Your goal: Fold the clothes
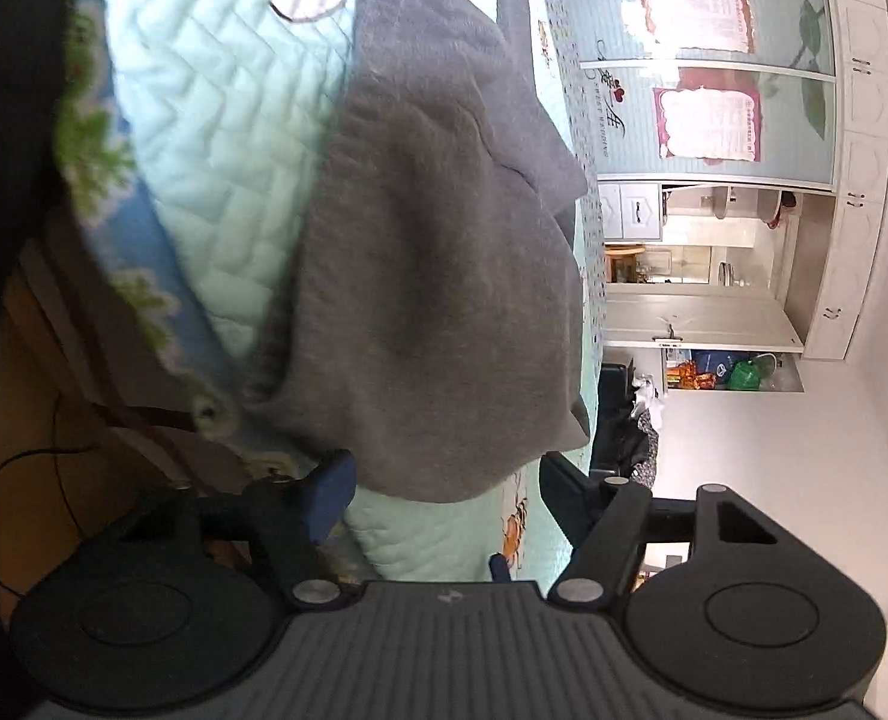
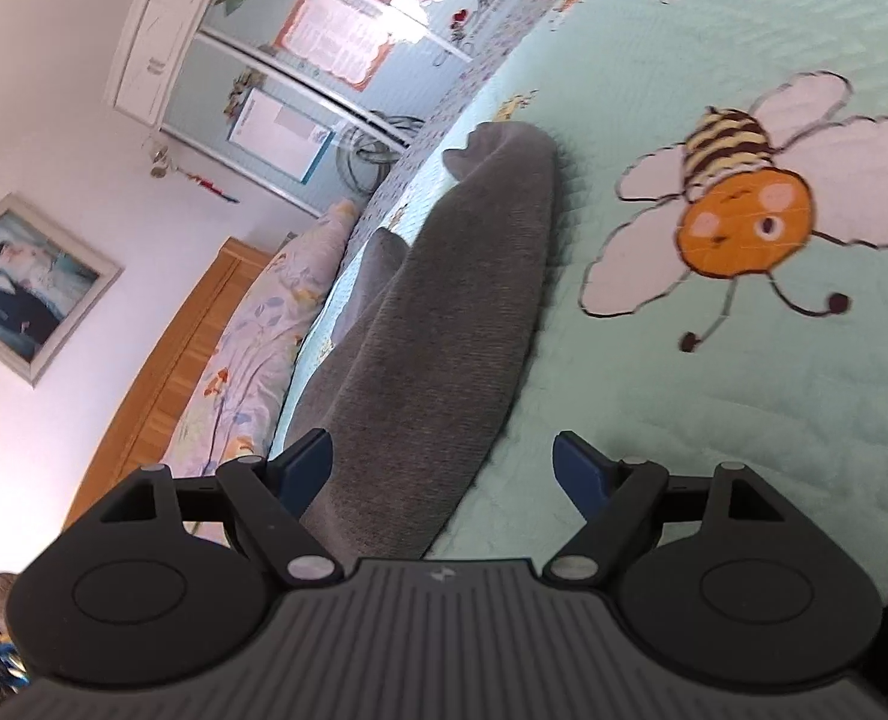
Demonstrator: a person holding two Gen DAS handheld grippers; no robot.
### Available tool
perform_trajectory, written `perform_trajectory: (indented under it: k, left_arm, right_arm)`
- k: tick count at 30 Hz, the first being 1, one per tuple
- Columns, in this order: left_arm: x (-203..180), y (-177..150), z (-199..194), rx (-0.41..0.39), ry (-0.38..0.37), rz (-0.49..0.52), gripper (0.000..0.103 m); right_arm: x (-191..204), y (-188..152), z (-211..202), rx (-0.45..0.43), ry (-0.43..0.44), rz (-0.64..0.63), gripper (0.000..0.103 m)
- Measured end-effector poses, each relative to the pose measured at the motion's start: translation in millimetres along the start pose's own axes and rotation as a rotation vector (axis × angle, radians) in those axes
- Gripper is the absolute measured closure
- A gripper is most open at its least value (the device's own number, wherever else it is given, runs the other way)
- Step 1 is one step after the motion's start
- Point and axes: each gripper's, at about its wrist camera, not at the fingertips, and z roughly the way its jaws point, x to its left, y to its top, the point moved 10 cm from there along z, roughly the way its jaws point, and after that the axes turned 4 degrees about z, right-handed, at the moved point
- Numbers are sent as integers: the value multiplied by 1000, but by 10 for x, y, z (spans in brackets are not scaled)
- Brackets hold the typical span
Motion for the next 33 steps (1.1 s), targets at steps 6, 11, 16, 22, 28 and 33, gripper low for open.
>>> perform_trajectory:
  k: [6, 11, 16, 22, 28, 33]
  left_arm:
    - [96, 2, 10, -20, 90, -71, 28]
    - [49, 110, 16, -88, 103, -43, 32]
    - [3, 224, 19, -126, 57, -21, 71]
    - [38, 270, 31, -111, 98, -49, 76]
    - [14, 292, -22, -122, 117, -79, 12]
    - [-7, 310, -67, -132, 133, -103, 30]
  right_arm:
    - [-8, -21, -31, -2, 5, -2, 21]
    - [-60, -30, -17, 6, 7, 13, 20]
    - [-70, -31, -15, 11, 8, 15, 20]
    - [-105, -39, 15, 18, 0, 28, 19]
    - [-102, -32, 9, 20, 0, 23, 18]
    - [-105, -30, 15, 22, 1, 25, 18]
